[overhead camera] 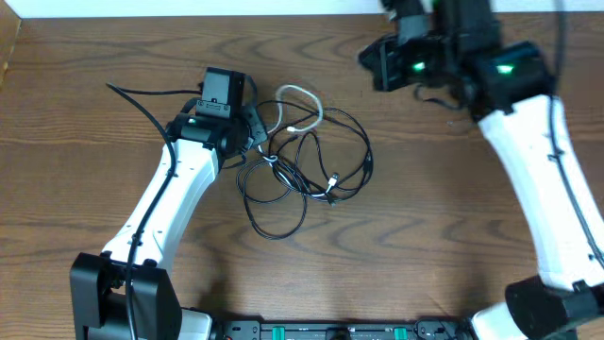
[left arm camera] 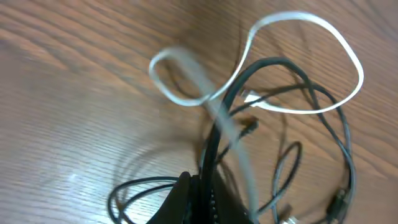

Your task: Untangle cables

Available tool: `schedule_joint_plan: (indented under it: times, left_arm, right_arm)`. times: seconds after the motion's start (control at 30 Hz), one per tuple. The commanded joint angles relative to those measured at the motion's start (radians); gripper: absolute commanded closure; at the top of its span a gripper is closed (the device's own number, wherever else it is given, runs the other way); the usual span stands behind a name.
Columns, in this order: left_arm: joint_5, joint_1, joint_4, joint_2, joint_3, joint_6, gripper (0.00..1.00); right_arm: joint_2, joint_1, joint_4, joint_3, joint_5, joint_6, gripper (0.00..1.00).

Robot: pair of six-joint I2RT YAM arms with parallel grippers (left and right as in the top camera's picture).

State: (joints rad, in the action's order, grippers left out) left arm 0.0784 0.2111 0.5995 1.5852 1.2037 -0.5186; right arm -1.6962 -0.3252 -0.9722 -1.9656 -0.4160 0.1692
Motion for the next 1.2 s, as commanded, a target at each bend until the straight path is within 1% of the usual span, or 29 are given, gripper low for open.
schedule_joint_plan:
  times: [0.0, 0.07, 0.1, 0.13, 0.17, 0.2, 0.23, 0.27, 0.3, 0.37, 0.47, 0.53, 0.6, 0.63, 0.7, 0.83, 0.93, 1.0, 1.07, 1.13, 1.17]
  left_arm:
    - [-0.068, -0.005, 0.01, 0.011, -0.011, 0.024, 0.92]
    - [0.008, -0.005, -0.002, 0.008, -0.01, 0.075, 0.93]
    - [0.092, -0.005, -0.01, 0.0, -0.006, 0.108, 0.92]
    - [0.183, -0.005, -0.009, -0.015, 0.005, 0.131, 0.93]
    - [0.265, -0.005, -0.009, -0.036, 0.013, 0.155, 0.93]
    - [0.362, -0.005, -0.004, -0.097, 0.029, 0.175, 0.92]
    - [0.38, -0.005, -0.005, -0.138, 0.033, 0.187, 0.93]
    - [0.382, -0.005, -0.006, -0.222, 0.036, 0.22, 0.93]
    - [0.382, -0.005, -0.006, -0.266, 0.036, 0.224, 0.93]
    - [0.382, -0.005, -0.006, -0.388, 0.036, 0.253, 0.93]
    - [0.382, -0.005, -0.006, -0.452, 0.036, 0.252, 0.93]
    - [0.382, -0.005, -0.014, -0.455, 0.036, 0.227, 0.92]
    - [0.382, -0.014, -0.097, -0.457, 0.036, 0.144, 0.92]
    - [0.382, -0.023, -0.134, -0.458, 0.036, 0.104, 0.92]
    - [0.382, -0.047, -0.202, -0.464, 0.036, 0.023, 0.93]
    - [0.378, -0.113, -0.302, -0.465, 0.036, -0.068, 0.93]
    - [0.375, -0.146, -0.336, -0.465, 0.036, -0.114, 0.93]
    - [0.375, -0.15, -0.388, -0.465, 0.036, -0.12, 0.93]
    - [0.41, -0.149, -0.502, -0.465, 0.036, -0.167, 0.93]
    - [0.469, -0.149, -0.608, -0.47, 0.036, -0.184, 0.92]
    - [0.483, -0.149, -0.656, -0.48, 0.036, -0.219, 0.93]
  right_arm:
    - [0.024, 0.038, -0.074, -0.113, -0.017, -0.064, 0.99]
    - [0.021, 0.032, -0.124, -0.117, -0.024, -0.092, 0.99]
    - [0.003, 0.02, -0.168, -0.113, -0.025, -0.115, 0.95]
    - [-0.008, 0.014, -0.185, -0.113, -0.028, -0.124, 0.88]
    - [-0.032, -0.002, -0.21, -0.113, -0.04, -0.146, 0.76]
    - [-0.065, -0.026, -0.231, -0.113, -0.039, -0.152, 0.64]
    - [-0.085, -0.035, -0.238, -0.113, -0.04, -0.156, 0.62]
    - [-0.112, -0.047, -0.243, -0.113, -0.066, -0.166, 0.6]
    - [-0.126, -0.052, -0.241, -0.113, -0.105, -0.181, 0.59]
    - [-0.153, -0.069, -0.224, -0.113, -0.191, -0.209, 0.53]
    - [-0.174, -0.105, -0.179, -0.113, -0.273, -0.208, 0.51]
    - [-0.175, -0.121, -0.165, -0.113, -0.295, -0.208, 0.5]
    - [-0.183, -0.143, -0.165, -0.113, -0.282, -0.206, 0.49]
    - [-0.196, -0.148, -0.166, -0.113, -0.254, -0.175, 0.49]
    - [-0.219, -0.147, -0.174, -0.113, -0.248, -0.163, 0.5]
    - [-0.27, -0.148, -0.176, -0.112, -0.237, -0.162, 0.48]
    - [-0.318, -0.148, -0.177, -0.112, -0.252, -0.163, 0.49]
    - [-0.354, -0.161, -0.168, -0.112, -0.263, -0.171, 0.49]
    - [-0.373, -0.163, -0.158, -0.112, -0.237, -0.171, 0.48]
    - [-0.377, -0.16, -0.148, -0.112, -0.238, -0.171, 0.46]
    - [-0.377, -0.16, -0.135, -0.112, -0.249, -0.175, 0.45]
